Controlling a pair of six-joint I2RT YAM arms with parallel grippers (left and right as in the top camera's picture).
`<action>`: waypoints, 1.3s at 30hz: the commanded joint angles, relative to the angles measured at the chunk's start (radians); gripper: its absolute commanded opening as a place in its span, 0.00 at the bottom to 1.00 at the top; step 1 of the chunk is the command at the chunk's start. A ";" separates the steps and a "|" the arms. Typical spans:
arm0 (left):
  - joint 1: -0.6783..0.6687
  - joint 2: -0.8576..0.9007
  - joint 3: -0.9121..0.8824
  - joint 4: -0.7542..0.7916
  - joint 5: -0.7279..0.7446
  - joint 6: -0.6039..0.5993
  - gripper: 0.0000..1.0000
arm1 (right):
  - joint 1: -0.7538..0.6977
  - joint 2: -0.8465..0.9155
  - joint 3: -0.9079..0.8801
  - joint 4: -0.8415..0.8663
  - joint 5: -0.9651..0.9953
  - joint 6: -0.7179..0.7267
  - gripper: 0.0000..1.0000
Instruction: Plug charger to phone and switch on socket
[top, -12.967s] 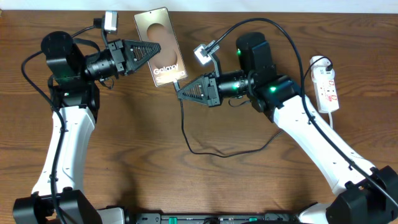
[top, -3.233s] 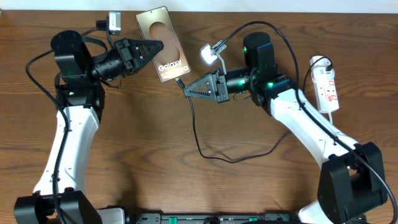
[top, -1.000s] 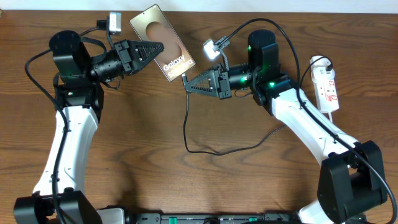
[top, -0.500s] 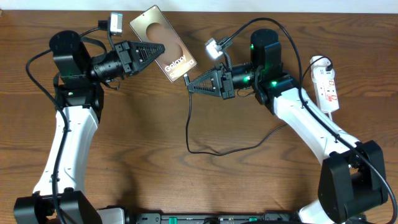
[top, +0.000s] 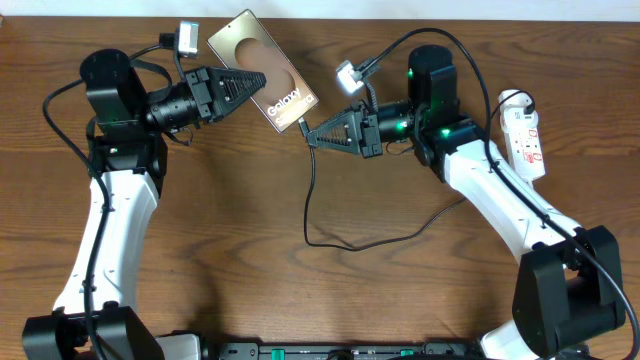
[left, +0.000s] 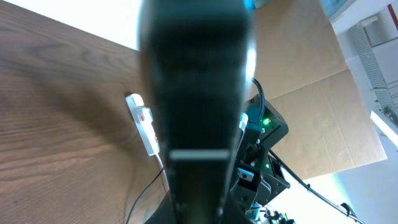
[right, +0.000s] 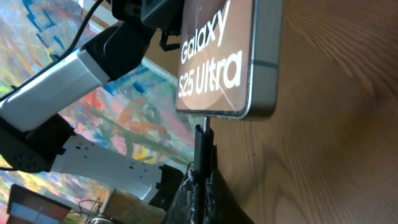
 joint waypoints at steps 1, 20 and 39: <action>-0.007 -0.016 0.026 0.004 0.051 0.032 0.08 | -0.026 -0.001 0.014 0.003 -0.016 -0.024 0.01; -0.005 -0.016 0.026 -0.003 0.081 0.032 0.07 | 0.001 -0.001 0.012 -0.018 -0.122 -0.019 0.01; 0.047 -0.002 0.026 -0.080 0.178 0.032 0.07 | -0.022 0.000 0.012 -0.689 0.433 -0.414 0.01</action>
